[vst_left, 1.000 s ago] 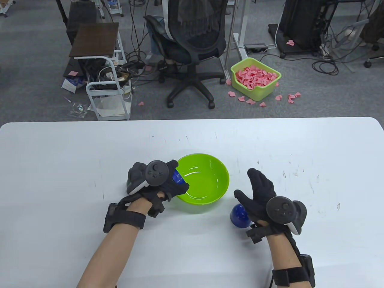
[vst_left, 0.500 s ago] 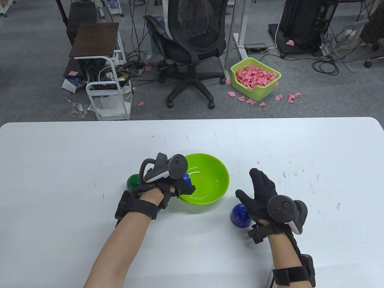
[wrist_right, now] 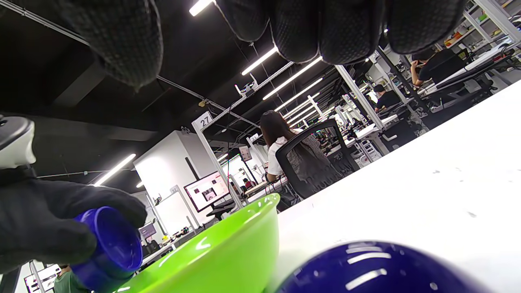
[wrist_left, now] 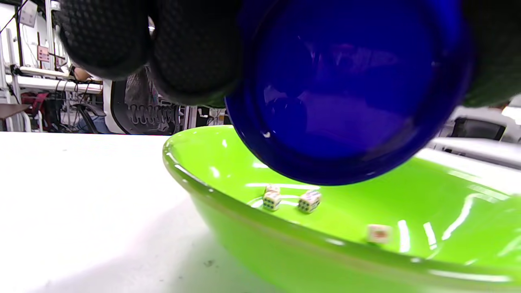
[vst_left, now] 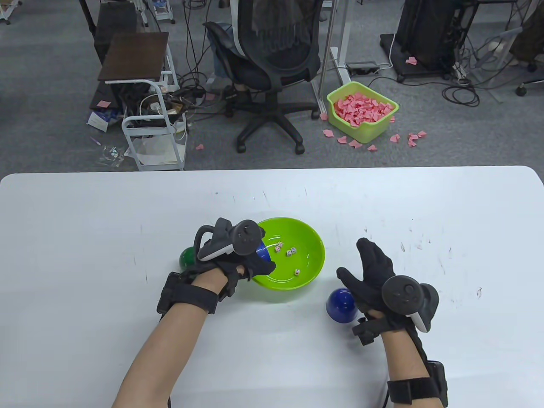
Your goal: Pour dice into bowl
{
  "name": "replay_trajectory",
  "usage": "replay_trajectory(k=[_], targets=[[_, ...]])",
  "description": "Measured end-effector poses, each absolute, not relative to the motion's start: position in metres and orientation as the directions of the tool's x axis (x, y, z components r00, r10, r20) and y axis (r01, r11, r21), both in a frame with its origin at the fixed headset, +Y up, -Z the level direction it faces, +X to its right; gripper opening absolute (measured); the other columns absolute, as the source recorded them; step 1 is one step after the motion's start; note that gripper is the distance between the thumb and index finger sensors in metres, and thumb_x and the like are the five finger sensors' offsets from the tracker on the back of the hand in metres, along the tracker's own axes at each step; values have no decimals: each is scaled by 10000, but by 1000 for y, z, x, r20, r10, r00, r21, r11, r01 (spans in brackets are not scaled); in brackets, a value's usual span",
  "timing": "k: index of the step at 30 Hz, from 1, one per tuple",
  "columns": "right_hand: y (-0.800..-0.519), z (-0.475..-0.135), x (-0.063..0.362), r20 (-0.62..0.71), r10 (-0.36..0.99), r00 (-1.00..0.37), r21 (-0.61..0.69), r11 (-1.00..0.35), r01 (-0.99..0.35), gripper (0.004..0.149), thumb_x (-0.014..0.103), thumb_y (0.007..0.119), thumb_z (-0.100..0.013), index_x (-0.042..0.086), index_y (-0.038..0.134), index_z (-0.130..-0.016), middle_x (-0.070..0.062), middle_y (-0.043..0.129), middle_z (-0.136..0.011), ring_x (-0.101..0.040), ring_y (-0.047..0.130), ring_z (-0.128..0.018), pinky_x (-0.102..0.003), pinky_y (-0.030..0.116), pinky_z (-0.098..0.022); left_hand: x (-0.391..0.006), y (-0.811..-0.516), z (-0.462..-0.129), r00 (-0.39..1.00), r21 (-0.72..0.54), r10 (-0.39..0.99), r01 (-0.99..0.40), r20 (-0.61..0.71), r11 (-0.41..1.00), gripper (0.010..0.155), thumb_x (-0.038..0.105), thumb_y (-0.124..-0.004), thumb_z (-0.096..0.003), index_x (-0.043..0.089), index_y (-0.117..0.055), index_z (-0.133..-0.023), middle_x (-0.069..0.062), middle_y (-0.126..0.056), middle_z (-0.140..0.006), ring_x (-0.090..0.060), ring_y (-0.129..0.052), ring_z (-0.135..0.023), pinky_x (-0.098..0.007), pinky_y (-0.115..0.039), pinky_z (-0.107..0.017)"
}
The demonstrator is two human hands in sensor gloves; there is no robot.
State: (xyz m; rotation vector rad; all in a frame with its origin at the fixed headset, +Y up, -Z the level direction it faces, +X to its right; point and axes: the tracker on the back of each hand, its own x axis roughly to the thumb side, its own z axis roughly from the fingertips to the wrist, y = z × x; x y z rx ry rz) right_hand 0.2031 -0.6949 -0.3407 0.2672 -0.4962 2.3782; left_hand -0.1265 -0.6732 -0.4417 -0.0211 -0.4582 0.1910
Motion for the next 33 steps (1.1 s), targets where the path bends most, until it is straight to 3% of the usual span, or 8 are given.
replay_trajectory(k=[13,20,33], targets=[[-687,-338,233,273,640,-718,-375,-616,-692,812,480,793,-566,6,447,-1127,-341,550,-1125,-622,611,-915,-765,575,-630,-182,-685,-400,723,-88,564,-582,400,808,1026,684,-923,-329,161,-458,-1079,-212,-730,-1003,-286,-889,-727,-545,-776,-614],[-692,-340,245,214,625,-750,-388,-650,-653,805,470,799,-566,6,456,-1127,-347,553,-1125,-625,606,-916,-769,569,-630,-212,-695,-376,612,-74,691,-726,384,684,1010,642,-911,-346,140,-438,-1082,-216,-671,-1039,-312,-861,-789,-559,-756,-633],[-719,-351,260,-81,495,-865,-199,-858,-473,791,414,829,-565,-2,470,-1134,-383,486,-1147,-680,522,-930,-800,513,-625,-245,-717,-346,469,-65,804,-849,365,524,978,594,-985,-322,164,-509,-1061,-208,-676,-1045,-324,-873,-817,-569,-760,-643]])
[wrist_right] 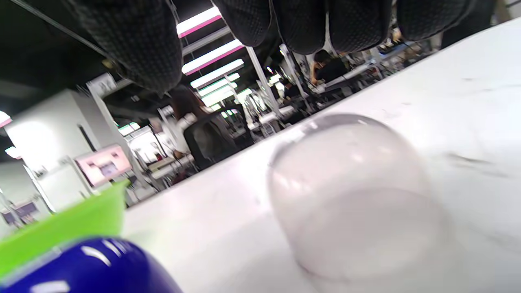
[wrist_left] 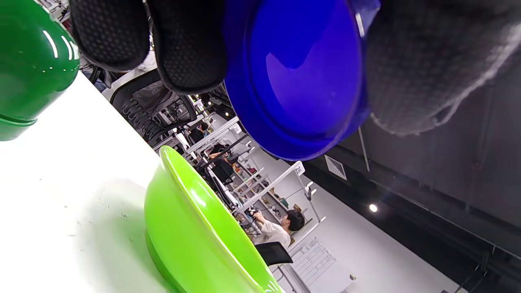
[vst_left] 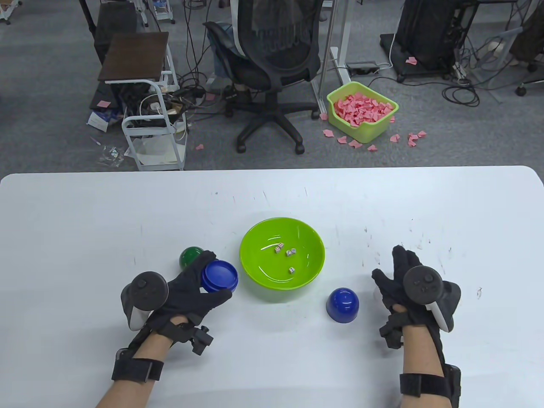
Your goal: Pour dice into bowl
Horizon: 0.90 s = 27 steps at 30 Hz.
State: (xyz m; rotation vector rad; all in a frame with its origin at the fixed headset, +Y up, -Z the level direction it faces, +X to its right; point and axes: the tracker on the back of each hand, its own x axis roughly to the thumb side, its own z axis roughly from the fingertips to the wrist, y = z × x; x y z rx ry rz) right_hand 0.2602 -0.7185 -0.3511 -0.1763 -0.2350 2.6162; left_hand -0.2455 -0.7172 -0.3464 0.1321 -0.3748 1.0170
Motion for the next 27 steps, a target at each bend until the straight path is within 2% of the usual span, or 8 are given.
replay_trajectory(k=[4,11,16,27], targets=[[-726,-354,259,-204,436,-876,-73,-900,-431,841,411,862,-552,-8,438,-1145,-399,463,-1155,-703,486,-933,-808,491,-629,-247,-722,-346,424,-85,825,-870,373,486,984,618,-975,-321,163,-511,-1060,-207,-686,-1037,-323,-875,-809,-570,-756,-645],[-740,-360,248,-267,271,-925,42,-955,-292,878,432,884,-529,-4,439,-1147,-398,512,-1142,-698,529,-918,-797,514,-627,-243,-719,-339,403,-86,818,-876,410,474,979,619,-962,-331,170,-497,-1066,-199,-677,-1046,-325,-871,-819,-574,-751,-650],[-747,-362,245,-270,210,-940,88,-966,-242,844,433,881,-531,4,482,-1138,-387,590,-1112,-680,592,-897,-786,542,-623,-244,-721,-336,384,-96,828,-884,408,457,979,627,-956,-334,175,-495,-1069,-192,-678,-1050,-335,-879,-818,-576,-750,-651],[-748,-362,244,-246,144,-958,59,-985,-163,817,416,895,-513,14,524,-1119,-341,704,-1063,-638,694,-855,-766,595,-612,-243,-723,-338,378,-112,834,-884,402,454,976,637,-947,-340,181,-491,-1073,-187,-680,-1052,-330,-888,-809,-574,-751,-652]])
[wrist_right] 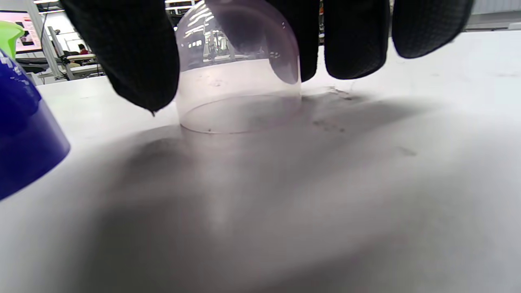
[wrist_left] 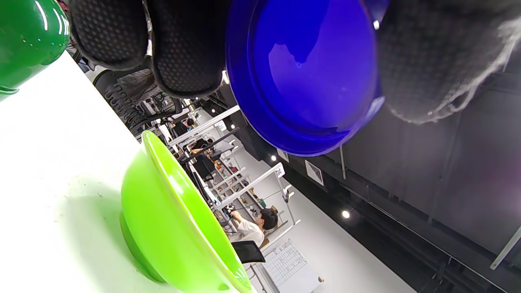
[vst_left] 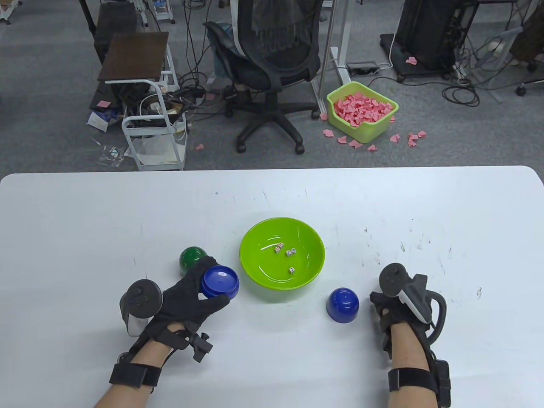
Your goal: Pour dice into bowl
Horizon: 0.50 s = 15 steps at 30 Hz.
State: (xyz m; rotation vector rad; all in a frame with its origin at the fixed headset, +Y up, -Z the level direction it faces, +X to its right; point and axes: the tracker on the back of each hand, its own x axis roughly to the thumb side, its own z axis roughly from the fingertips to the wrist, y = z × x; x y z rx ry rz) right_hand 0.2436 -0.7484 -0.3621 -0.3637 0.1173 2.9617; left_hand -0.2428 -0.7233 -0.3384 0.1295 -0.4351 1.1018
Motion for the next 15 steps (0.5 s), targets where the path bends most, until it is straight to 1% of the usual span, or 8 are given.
replay_trajectory(k=[2,7,11,15], targets=[[-744,-361,246,-226,141,-964,35,-988,-152,822,423,896,-508,18,523,-1119,-338,706,-1062,-633,704,-851,-763,604,-610,-242,-723,-339,374,-113,837,-886,400,450,977,636,-948,-340,180,-489,-1074,-186,-678,-1053,-328,-888,-809,-574,-750,-652],[-721,-358,246,-185,217,-959,-107,-974,-200,818,433,898,-501,32,536,-1115,-327,717,-1055,-624,728,-835,-759,620,-602,-241,-725,-339,373,-120,839,-885,395,450,978,635,-945,-341,181,-485,-1075,-187,-673,-1055,-330,-886,-812,-575,-750,-651],[-700,-357,238,-103,269,-958,-208,-947,-244,804,444,890,-507,44,544,-1113,-314,725,-1052,-613,737,-833,-756,630,-600,-239,-726,-339,370,-131,843,-884,389,449,977,629,-945,-345,182,-477,-1077,-189,-665,-1059,-334,-880,-818,-578,-745,-654],[-681,-359,228,-21,313,-950,-274,-915,-295,808,448,889,-508,47,539,-1115,-314,714,-1056,-608,735,-837,-755,629,-603,-238,-726,-338,376,-135,838,-879,395,457,979,622,-949,-344,181,-475,-1078,-193,-659,-1061,-337,-878,-819,-581,-744,-653]])
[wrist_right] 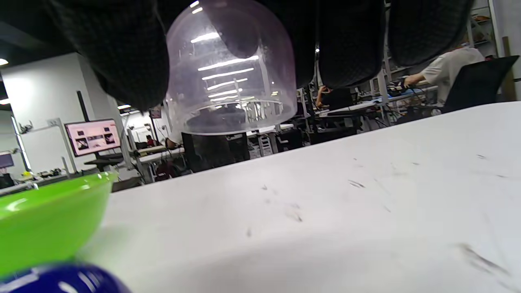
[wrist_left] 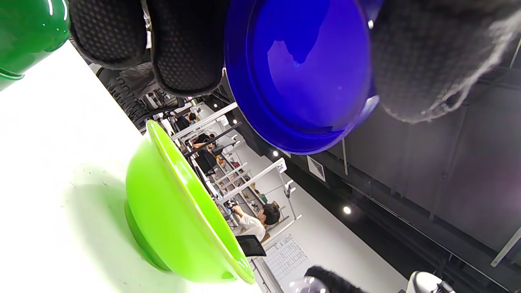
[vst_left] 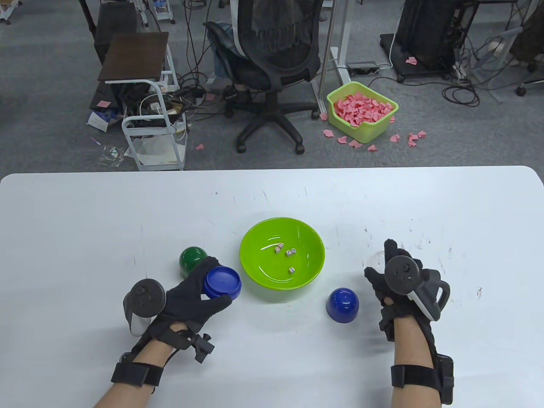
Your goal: Pour dice into bowl
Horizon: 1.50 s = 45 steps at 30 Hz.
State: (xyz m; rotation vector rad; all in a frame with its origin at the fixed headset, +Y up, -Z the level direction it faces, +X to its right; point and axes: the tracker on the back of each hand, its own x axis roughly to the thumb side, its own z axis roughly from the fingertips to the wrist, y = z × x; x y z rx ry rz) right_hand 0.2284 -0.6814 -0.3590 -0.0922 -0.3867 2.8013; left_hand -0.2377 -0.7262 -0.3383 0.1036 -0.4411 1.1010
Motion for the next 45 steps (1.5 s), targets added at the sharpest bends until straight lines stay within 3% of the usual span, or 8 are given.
replay_trajectory(k=[19,31,45], targets=[[-601,-340,107,432,216,-876,-304,-879,-367,809,487,823,-542,22,507,-1123,-323,734,-1033,-586,773,-799,-746,642,-601,-231,-727,-334,390,-150,817,-860,424,488,1008,598,-968,-330,186,-441,-1083,-180,-650,-1068,-326,-873,-826,-575,-748,-653],[-609,-329,25,618,209,-758,-187,-897,-400,812,517,794,-541,6,524,-1111,-315,774,-1001,-566,815,-761,-730,671,-586,-224,-726,-328,400,-160,799,-844,450,512,1036,596,-981,-317,180,-424,-1086,-170,-661,-1063,-316,-879,-820,-568,-756,-650],[-627,-324,-15,678,227,-699,-60,-931,-361,805,544,790,-535,-8,584,-1084,-303,830,-954,-561,842,-736,-726,685,-574,-224,-726,-328,403,-138,785,-845,471,517,1088,622,-993,-295,176,-400,-1091,-161,-706,-1036,-300,-900,-796,-557,-770,-645]])
